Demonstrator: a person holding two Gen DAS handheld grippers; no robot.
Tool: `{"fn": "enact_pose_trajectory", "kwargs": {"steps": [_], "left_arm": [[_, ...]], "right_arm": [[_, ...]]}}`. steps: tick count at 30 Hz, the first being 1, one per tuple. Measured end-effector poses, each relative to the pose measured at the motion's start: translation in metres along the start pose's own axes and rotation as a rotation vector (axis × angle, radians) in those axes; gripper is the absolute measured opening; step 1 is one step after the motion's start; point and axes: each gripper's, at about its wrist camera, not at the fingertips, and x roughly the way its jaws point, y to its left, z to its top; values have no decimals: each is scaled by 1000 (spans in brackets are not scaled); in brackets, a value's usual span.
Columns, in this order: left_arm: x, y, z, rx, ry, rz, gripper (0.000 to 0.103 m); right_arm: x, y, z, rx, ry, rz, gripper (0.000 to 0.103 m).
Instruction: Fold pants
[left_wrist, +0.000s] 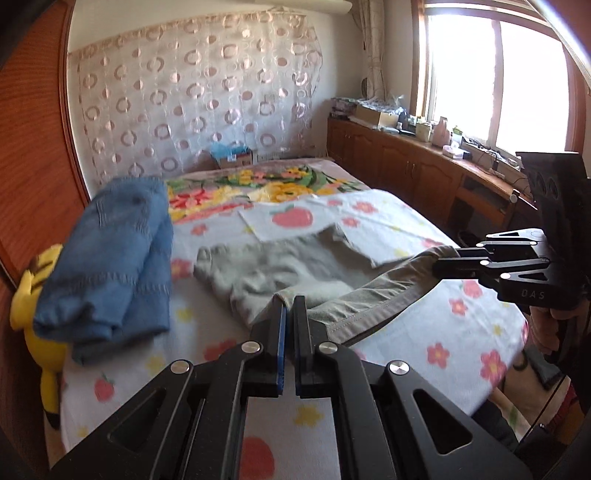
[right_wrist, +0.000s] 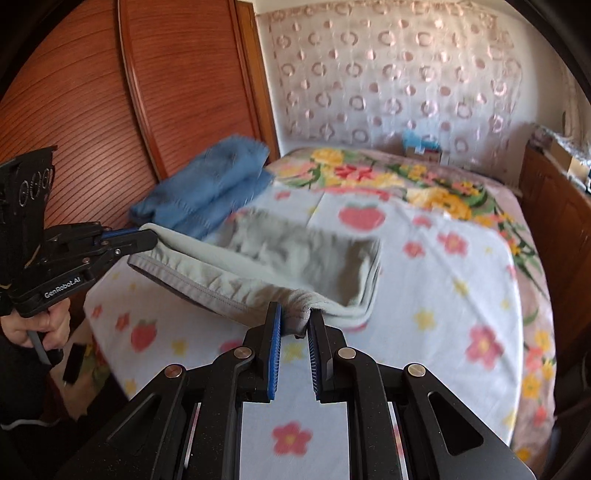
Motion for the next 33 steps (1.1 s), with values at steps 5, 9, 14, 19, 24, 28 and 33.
{"fn": "enact_pose_trajectory", "kwargs": {"steps": [5, 9, 14, 19, 24, 28, 33], "left_arm": [[-3, -8, -30, -2, 43, -10, 4], [-3, -7, -48, -23, 69, -27, 4], [-2, -15, -60, -21, 94, -40, 4], [2, -20, -74, -19, 127, -47, 4], [9, -18, -86, -37, 162, -51, 4], [10, -17, -84, -43, 165, -51, 4], [8, -17, -85, -51, 169, -54, 10]], "right_arm": [[-2, 9, -21, 4, 36, 12, 14], [-4, 12, -35, 20, 59, 13, 14], [-13, 14, -43, 48, 65, 9, 14], [-14, 16, -58, 92, 73, 15, 14], [-5, 16, -63, 106, 92, 11, 14], [1, 20, -63, 94, 101, -21, 14], [0, 23, -63, 100, 96, -30, 14]]}}
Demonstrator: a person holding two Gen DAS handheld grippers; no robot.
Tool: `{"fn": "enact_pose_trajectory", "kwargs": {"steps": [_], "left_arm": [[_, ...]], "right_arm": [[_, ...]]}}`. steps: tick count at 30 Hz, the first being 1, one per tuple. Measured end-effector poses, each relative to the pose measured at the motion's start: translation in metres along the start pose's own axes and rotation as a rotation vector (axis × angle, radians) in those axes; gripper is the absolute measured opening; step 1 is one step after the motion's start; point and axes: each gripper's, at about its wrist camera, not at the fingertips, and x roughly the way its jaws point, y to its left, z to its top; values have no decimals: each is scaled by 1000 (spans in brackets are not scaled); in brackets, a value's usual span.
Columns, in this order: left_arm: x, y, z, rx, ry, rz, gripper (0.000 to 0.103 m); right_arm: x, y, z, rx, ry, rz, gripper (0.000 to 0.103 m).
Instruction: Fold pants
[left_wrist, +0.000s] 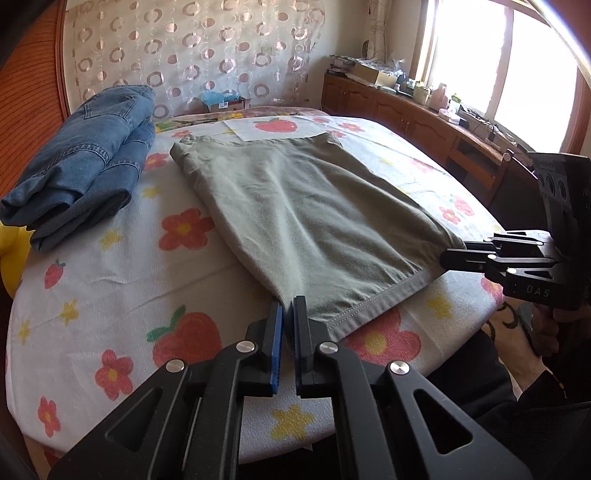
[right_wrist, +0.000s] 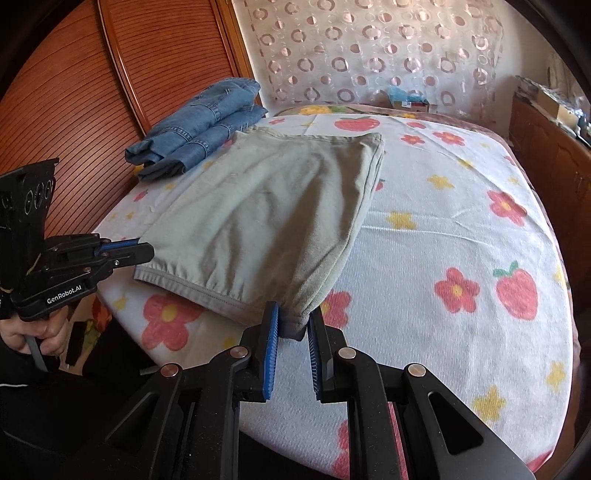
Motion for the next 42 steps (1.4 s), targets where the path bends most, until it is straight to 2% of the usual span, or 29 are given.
{"fn": "enact_pose_trajectory", "kwargs": {"steps": [1, 4, 5, 7, 9, 11, 18, 20, 23, 38, 42], "left_arm": [[0, 0, 1, 1, 0, 2, 13], [1, 2, 2, 8, -4, 24, 30], [0, 3, 2, 4, -8, 37, 43], [-1, 8, 3, -9, -15, 36, 47], [1, 12, 4, -21, -9, 49, 58], [3, 16, 2, -35, -13, 46, 81], [8, 22, -3, -55, -9, 66, 80], [10, 23, -4, -55, -7, 66, 80], [15, 23, -5, -56, 4, 65, 80], [15, 23, -11, -51, -23, 66, 81], [14, 22, -13, -50, -31, 65, 81]], "right_arm": [[0, 0, 0, -1, -1, -5, 14], [1, -3, -5, -1, -2, -9, 17], [0, -3, -6, 0, -2, -12, 18], [-1, -3, -7, 2, -3, -16, 18], [-2, -4, -8, 5, -4, -20, 19], [-4, -4, -9, 9, -7, -26, 22], [-11, -4, -10, -1, -10, -46, 30], [-13, -4, -10, -2, -15, -51, 37], [-15, -6, -9, -4, -12, -68, 43], [-2, -3, -10, -21, -10, -72, 43], [1, 0, -13, -42, -15, -76, 39]]}}
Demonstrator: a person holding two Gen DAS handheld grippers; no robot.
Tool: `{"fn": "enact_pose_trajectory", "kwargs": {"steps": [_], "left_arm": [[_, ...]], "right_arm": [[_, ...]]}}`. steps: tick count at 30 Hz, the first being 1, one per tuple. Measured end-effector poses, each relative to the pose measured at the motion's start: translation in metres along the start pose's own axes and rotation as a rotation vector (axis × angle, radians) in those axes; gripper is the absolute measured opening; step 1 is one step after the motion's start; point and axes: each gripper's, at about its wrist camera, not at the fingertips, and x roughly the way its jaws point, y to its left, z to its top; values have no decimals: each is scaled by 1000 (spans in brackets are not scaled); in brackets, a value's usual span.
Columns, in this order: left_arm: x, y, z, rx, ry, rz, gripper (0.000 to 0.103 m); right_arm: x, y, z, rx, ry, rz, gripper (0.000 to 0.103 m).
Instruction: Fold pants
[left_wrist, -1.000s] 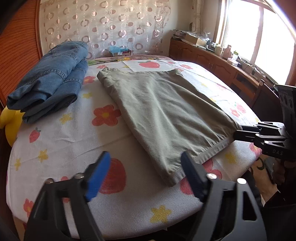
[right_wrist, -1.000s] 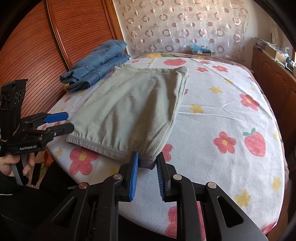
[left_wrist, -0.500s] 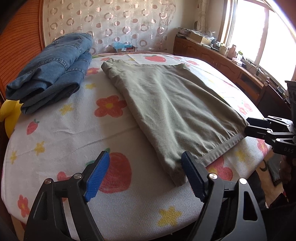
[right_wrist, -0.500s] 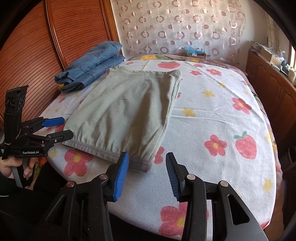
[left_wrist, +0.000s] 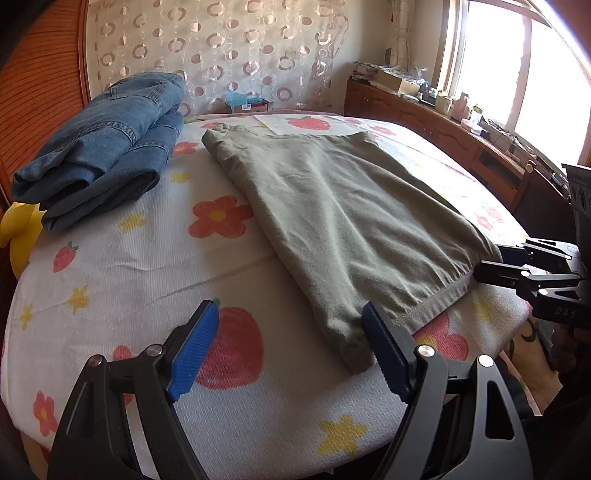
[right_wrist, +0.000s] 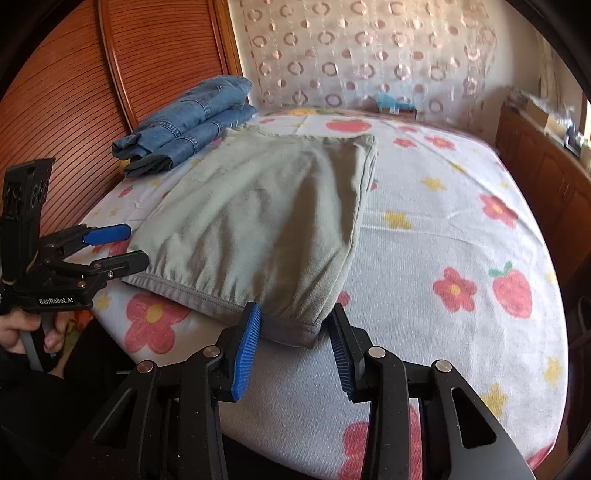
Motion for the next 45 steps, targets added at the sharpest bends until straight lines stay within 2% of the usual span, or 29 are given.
{"fn": "enact_pose_trajectory", "kwargs": {"steps": [7, 13, 16, 18, 19, 24, 27, 38, 45], "left_arm": [[-1, -2, -1, 0, -2, 7, 81], [-2, -1, 1, -1, 21, -19, 78], [-5, -5, 0, 11, 24, -53, 63], [-5, -10, 1, 27, 24, -75, 43], [-6, -14, 1, 46, 23, -95, 38], [-6, -20, 3, 64, 25, -126, 9], [-9, -19, 5, 61, 16, -134, 5], [-56, -18, 20, 60, -88, -159, 5], [-45, -6, 53, 54, -127, -133, 4]], "right_arm": [[-2, -3, -3, -2, -10, 9, 39], [-3, -5, -4, 7, -14, 20, 39], [-2, -5, -3, 12, -10, 46, 24], [-1, -5, -2, 17, -12, 58, 19], [-2, -5, -1, 15, -15, 64, 16], [-4, -7, 4, 31, -29, 85, 15], [-9, -9, 7, 42, -49, 106, 15], [-38, -5, 9, 45, -93, 156, 15], [-37, -16, 41, 29, -161, 141, 15]]}}
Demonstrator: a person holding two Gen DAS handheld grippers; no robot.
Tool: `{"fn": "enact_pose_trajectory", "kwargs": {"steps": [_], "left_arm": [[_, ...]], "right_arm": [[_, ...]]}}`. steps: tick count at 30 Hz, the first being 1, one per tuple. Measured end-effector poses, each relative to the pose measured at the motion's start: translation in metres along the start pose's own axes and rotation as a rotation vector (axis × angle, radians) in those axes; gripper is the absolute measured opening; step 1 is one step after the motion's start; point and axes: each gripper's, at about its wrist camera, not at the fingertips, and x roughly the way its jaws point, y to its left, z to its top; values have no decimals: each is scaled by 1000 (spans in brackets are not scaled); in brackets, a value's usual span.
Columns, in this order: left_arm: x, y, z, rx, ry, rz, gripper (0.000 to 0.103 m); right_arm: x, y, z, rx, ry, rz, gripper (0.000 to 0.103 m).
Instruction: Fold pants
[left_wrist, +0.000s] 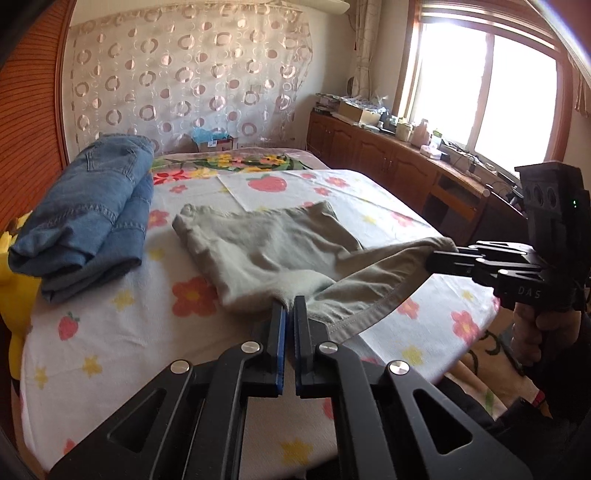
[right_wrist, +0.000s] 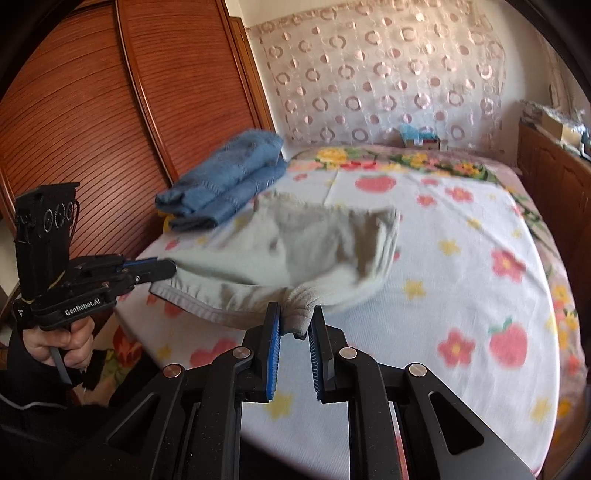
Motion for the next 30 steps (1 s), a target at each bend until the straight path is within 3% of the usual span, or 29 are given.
{"fn": "enact_pose_trajectory", "kwargs": {"steps": [12, 23, 26, 28, 30], "left_arm": [[40, 27, 64, -15, -32, 40, 5], [81, 45, 74, -25, 34, 104, 5], [82, 47, 72, -31, 43, 108, 5], [81, 48, 71, -39, 47, 108, 11], [78, 49, 70, -40, 35, 130, 29]], "right_arm": [[62, -21, 54, -5, -10, -55, 15], [117, -29, 75, -23, 54, -96, 15], [118, -28, 77, -17, 59, -96, 23], [115, -28, 76, -16, 54, -95, 28], [110, -29, 75, -16, 44, -98, 37]]}}
